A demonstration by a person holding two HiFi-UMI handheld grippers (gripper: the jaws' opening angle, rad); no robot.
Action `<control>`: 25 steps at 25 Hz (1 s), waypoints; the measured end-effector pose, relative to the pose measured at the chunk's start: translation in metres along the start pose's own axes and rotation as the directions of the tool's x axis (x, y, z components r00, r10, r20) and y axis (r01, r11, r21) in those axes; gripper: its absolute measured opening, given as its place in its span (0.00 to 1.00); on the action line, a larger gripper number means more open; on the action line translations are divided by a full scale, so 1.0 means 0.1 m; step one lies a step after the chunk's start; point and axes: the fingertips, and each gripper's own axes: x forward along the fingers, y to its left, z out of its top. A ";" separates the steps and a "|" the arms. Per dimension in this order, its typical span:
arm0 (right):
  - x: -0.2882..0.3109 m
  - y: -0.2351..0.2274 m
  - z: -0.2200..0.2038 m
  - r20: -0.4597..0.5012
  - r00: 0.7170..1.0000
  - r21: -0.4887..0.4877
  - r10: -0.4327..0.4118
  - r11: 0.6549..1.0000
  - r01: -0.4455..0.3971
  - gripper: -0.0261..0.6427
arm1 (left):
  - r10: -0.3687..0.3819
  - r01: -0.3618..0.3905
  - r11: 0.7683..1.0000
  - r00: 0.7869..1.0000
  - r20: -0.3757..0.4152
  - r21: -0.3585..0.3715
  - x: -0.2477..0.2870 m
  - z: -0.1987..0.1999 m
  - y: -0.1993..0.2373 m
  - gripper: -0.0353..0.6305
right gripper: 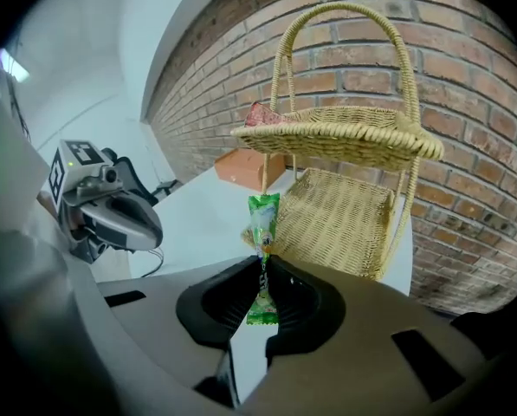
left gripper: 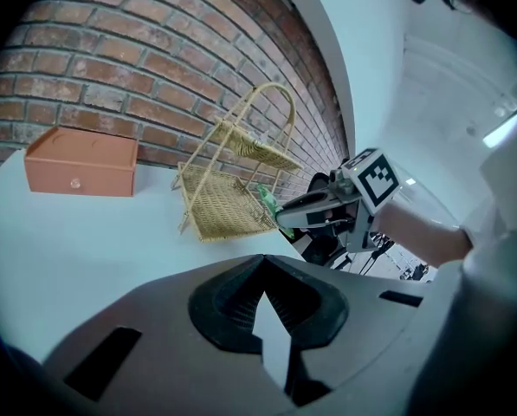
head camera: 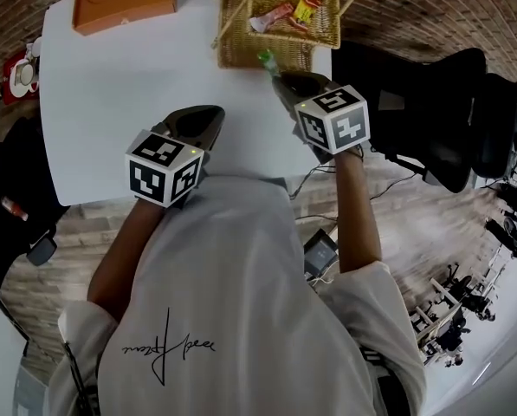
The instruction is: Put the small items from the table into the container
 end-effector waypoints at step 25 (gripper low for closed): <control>0.43 -0.26 0.19 0.050 0.997 0.017 -0.053 0.998 0.052 0.11 | 0.025 -0.031 0.996 0.997 -0.077 -0.085 0.11 -0.16 0.26 0.07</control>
